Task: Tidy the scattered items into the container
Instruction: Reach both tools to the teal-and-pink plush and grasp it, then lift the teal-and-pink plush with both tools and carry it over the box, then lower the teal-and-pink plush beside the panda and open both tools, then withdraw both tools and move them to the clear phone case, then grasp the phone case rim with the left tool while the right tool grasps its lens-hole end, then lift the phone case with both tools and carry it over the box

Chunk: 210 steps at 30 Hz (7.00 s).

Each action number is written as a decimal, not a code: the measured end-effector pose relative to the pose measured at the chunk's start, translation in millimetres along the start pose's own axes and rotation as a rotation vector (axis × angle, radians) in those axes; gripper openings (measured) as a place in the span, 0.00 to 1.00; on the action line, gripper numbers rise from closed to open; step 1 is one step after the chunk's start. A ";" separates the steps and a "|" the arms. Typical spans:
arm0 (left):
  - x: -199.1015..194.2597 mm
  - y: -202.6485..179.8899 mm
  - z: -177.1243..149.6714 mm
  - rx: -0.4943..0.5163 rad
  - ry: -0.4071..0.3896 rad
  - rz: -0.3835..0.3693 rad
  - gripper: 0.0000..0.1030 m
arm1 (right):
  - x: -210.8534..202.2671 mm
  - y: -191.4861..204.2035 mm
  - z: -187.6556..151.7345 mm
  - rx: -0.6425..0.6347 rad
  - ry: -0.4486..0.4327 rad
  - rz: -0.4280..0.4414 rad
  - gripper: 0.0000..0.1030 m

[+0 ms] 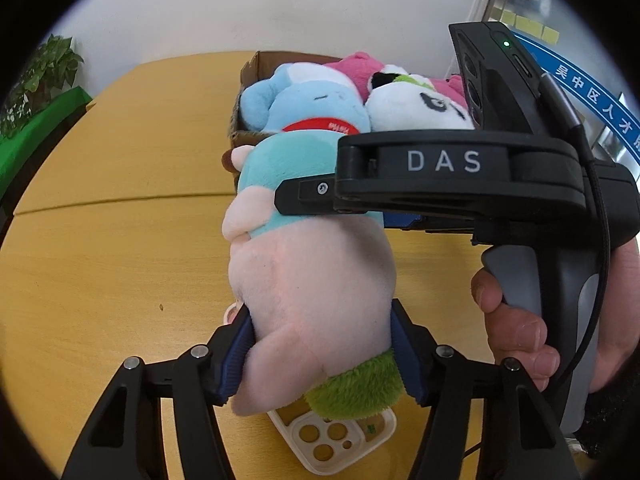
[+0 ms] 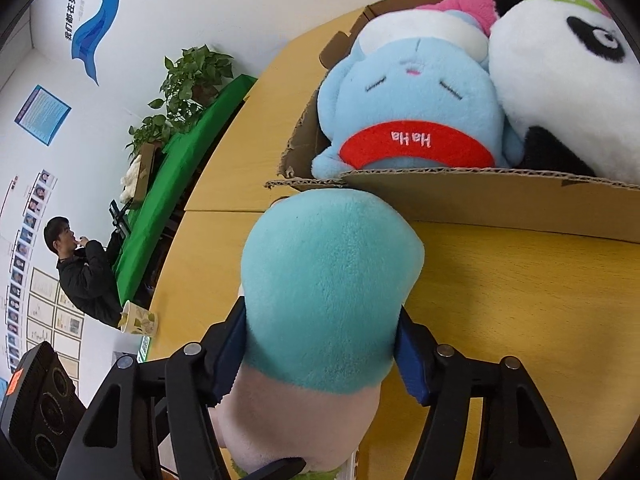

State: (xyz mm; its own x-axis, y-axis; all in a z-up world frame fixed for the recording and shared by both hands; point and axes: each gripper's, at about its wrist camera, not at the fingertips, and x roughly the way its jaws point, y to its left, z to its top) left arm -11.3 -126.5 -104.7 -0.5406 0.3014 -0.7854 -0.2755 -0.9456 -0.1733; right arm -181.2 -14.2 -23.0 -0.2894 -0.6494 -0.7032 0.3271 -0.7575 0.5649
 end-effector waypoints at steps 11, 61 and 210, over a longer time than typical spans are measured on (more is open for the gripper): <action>-54.5 -83.4 67.8 0.150 -0.197 -0.050 0.60 | -142.4 11.0 32.5 -0.119 -0.273 -0.072 0.68; 170.3 -258.0 193.9 0.132 -0.020 -0.116 0.65 | -206.0 -257.1 144.5 0.041 -0.247 -0.182 0.71; 162.1 -116.9 353.1 0.199 0.067 0.020 0.07 | -121.8 -133.3 163.1 -0.148 -0.166 -0.424 0.09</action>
State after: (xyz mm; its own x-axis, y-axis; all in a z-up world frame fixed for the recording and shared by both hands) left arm -347.3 76.2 -1.9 -0.4958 0.2676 -0.8262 -0.4201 -0.9065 -0.0415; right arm -336.2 155.1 57.8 -0.5611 -0.2966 -0.7728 0.2707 -0.9480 0.1673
